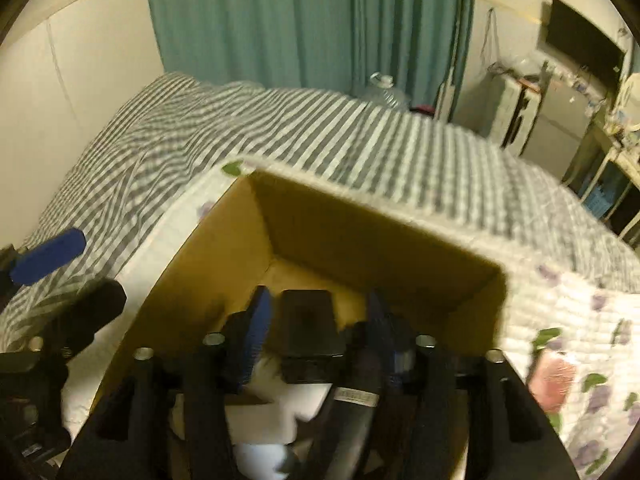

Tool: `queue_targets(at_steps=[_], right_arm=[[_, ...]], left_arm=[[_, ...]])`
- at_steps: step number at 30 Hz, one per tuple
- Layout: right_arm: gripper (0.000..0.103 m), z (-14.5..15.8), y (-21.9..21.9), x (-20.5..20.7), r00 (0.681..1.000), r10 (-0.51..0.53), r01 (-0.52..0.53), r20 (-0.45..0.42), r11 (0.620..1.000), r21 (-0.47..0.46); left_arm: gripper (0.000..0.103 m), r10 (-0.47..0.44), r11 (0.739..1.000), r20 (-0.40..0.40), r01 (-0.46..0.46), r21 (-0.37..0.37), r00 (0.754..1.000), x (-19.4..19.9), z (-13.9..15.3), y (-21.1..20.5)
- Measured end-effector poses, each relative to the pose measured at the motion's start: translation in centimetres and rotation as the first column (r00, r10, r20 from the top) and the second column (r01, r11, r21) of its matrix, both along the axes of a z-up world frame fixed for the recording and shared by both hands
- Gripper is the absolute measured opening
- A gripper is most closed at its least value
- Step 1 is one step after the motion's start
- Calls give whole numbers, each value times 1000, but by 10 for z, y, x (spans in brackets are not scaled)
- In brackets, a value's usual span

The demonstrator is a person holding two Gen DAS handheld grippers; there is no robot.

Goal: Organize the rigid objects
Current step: 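Lower cup stack and UGREEN charger into the box and open both tools, then reach the left tool down and grasp the pink rose-patterned card case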

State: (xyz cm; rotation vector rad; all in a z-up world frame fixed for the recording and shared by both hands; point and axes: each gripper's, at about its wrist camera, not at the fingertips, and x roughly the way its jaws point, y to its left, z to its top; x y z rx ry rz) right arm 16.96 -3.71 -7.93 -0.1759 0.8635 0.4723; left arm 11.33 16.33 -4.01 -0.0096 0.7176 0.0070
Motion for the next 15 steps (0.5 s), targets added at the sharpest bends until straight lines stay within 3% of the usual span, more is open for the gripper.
queue_targets(at_steps=[3,5,8,15], right_arm=[[57,20,-21,-6,999,-24,24,30,999,28],[70,36,-41,-14,997,-53,51,64,998,34],[81,57,-79,-27,991,-87,83,102,996,38],[96,71,-190,-50,964,-204,216,169,975,-55]], left_arm=[[63,-3,1000,-1,3,17,1000,-1,-2,-6],[63,-14,999,-10,14,38,1000,-2,-5,-16],[66,-44,996,-17,45,76,999,-6,-7,-34],[67,-122,990,-24,123,72,992,-10,7,-95]])
